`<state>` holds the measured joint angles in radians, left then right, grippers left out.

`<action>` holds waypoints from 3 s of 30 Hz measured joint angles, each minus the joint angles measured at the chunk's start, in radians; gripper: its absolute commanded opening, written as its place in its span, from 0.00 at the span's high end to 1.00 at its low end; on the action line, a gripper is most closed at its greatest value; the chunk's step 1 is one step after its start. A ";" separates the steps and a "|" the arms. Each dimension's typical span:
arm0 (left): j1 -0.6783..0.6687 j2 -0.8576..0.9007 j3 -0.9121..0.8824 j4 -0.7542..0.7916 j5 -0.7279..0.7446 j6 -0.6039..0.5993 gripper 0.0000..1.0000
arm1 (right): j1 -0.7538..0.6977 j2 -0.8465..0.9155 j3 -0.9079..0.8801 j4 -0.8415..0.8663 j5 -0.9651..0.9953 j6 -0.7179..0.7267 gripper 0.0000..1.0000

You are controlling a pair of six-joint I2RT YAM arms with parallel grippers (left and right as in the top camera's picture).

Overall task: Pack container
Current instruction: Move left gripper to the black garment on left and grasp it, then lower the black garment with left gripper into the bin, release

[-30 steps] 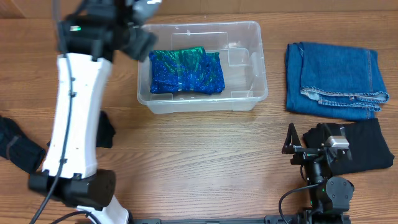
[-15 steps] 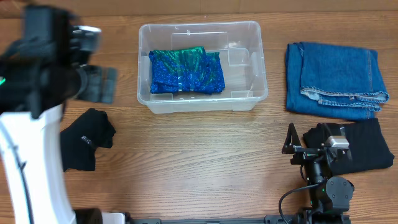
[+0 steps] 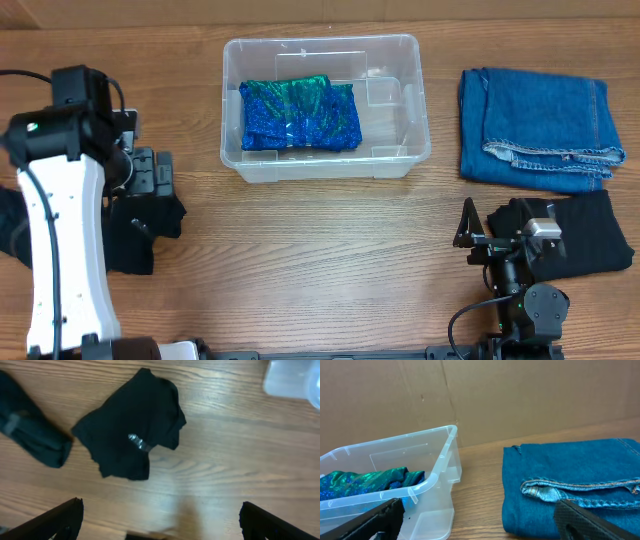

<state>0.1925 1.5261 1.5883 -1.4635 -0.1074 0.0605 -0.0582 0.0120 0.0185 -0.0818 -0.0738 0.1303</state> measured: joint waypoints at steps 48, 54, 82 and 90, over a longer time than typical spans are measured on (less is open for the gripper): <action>0.014 0.589 0.233 0.073 0.142 -0.106 0.96 | 0.000 0.000 0.000 -0.001 0.000 0.000 0.00; 0.012 0.589 0.662 -0.177 0.189 -0.050 0.96 | 0.000 0.000 0.000 0.000 0.000 0.000 0.00; -0.551 0.554 1.057 -0.219 -0.029 0.162 0.96 | 0.000 0.000 0.000 0.000 0.000 0.000 0.00; -0.551 0.550 0.971 -0.176 -0.069 0.282 0.96 | 0.000 0.000 0.000 0.000 0.000 0.000 0.00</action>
<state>-0.3588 2.0766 2.5595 -1.6398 -0.1768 0.3424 -0.0582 0.0120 0.0185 -0.0818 -0.0738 0.1299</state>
